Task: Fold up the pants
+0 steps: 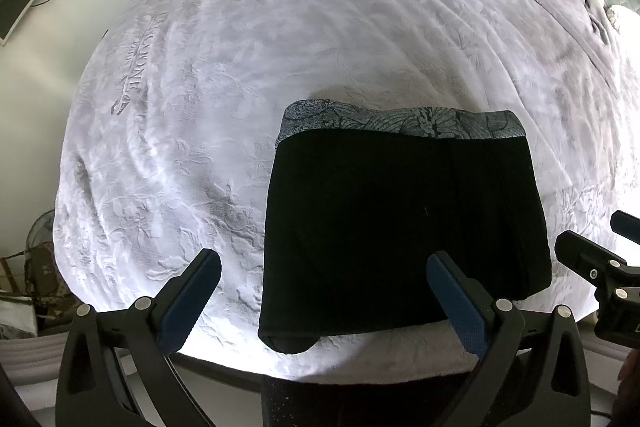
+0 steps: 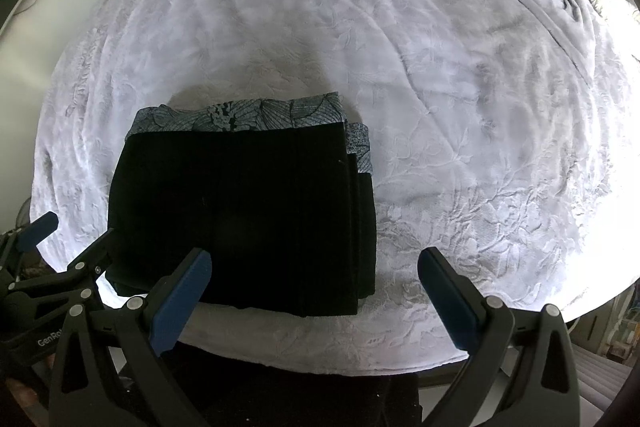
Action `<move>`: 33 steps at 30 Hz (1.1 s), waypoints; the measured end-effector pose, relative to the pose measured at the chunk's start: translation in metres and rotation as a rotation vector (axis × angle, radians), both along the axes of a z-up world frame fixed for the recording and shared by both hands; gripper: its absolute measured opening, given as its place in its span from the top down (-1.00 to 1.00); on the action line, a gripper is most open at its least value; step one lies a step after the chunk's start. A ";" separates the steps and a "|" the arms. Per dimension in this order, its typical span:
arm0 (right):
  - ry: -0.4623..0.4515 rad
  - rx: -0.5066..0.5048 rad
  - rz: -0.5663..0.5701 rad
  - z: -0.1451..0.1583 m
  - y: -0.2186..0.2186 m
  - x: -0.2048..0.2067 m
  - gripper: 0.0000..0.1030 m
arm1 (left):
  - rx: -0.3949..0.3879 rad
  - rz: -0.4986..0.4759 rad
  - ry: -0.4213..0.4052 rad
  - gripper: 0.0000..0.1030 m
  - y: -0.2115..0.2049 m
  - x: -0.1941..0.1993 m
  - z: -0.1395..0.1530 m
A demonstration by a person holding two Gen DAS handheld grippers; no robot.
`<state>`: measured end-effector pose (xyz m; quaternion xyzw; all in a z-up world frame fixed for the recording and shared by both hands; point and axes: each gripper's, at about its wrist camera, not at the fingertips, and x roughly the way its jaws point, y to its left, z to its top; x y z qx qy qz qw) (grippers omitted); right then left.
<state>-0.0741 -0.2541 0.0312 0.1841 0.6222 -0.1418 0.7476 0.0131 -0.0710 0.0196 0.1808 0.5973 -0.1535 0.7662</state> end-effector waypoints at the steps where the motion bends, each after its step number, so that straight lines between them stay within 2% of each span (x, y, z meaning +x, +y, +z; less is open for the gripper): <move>1: 0.000 0.000 -0.001 0.000 0.000 0.000 -0.99 | 0.000 0.000 0.000 -1.00 0.000 0.000 0.000; 33: 0.003 -0.001 0.002 -0.001 0.004 0.000 -0.99 | 0.001 -0.001 0.001 -1.00 0.002 0.001 0.000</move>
